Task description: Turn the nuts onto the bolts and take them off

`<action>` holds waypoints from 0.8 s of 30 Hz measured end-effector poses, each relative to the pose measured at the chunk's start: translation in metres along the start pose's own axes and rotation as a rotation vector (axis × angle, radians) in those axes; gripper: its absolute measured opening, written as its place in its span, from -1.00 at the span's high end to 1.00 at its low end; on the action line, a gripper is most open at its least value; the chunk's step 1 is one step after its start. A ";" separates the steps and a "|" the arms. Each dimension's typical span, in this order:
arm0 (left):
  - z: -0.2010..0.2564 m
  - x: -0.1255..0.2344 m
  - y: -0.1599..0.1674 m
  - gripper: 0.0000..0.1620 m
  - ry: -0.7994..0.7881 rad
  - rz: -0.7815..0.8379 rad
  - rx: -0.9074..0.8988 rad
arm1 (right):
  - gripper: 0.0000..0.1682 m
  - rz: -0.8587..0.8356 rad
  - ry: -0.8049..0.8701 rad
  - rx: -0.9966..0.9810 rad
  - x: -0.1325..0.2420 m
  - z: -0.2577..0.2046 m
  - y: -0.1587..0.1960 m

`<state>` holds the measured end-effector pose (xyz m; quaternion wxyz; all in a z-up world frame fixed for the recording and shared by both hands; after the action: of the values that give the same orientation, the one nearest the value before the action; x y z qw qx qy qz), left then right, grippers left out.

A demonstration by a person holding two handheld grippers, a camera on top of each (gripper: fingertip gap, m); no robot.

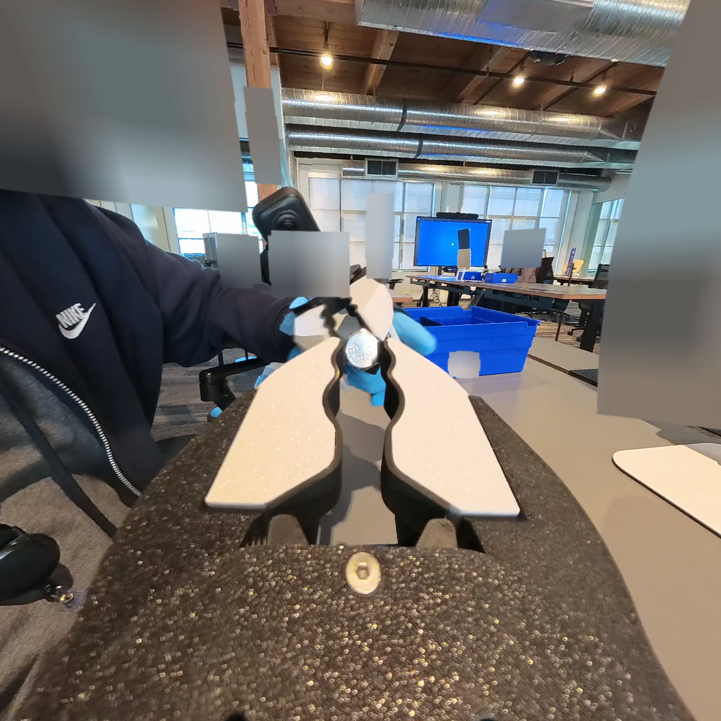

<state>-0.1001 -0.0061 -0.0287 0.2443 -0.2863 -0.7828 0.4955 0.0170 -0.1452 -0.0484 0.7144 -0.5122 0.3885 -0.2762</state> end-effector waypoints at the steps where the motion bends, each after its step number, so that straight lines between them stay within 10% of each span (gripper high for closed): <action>1: 0.001 0.000 -0.001 0.78 -0.016 -0.007 -0.060 | 0.79 0.003 0.000 -0.003 0.000 0.000 0.000; 8: 0.014 -0.001 -0.002 0.77 -0.208 -0.097 -0.723 | 0.79 0.027 -0.002 -0.060 -0.001 0.002 0.002; 18: -0.002 0.002 -0.006 0.54 -0.023 0.036 0.012 | 0.79 0.036 -0.002 -0.052 -0.001 0.001 0.001; 24: 0.002 -0.002 -0.003 0.78 -0.018 -0.003 -0.011 | 0.79 0.025 -0.004 -0.045 -0.002 0.001 0.002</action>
<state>-0.1008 -0.0102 -0.0270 0.2364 -0.2821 -0.7882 0.4932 0.0163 -0.1425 -0.0492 0.7070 -0.5238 0.3994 -0.2576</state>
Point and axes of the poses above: each gripper's, where its closed fingertips meet, x back along the fingers, y out of its underside, z = x × y across the jaws, the point moved 9 cm from there along x, back along the fingers, and after that the axes turned 10 degrees about x, right-handed, at the moved point
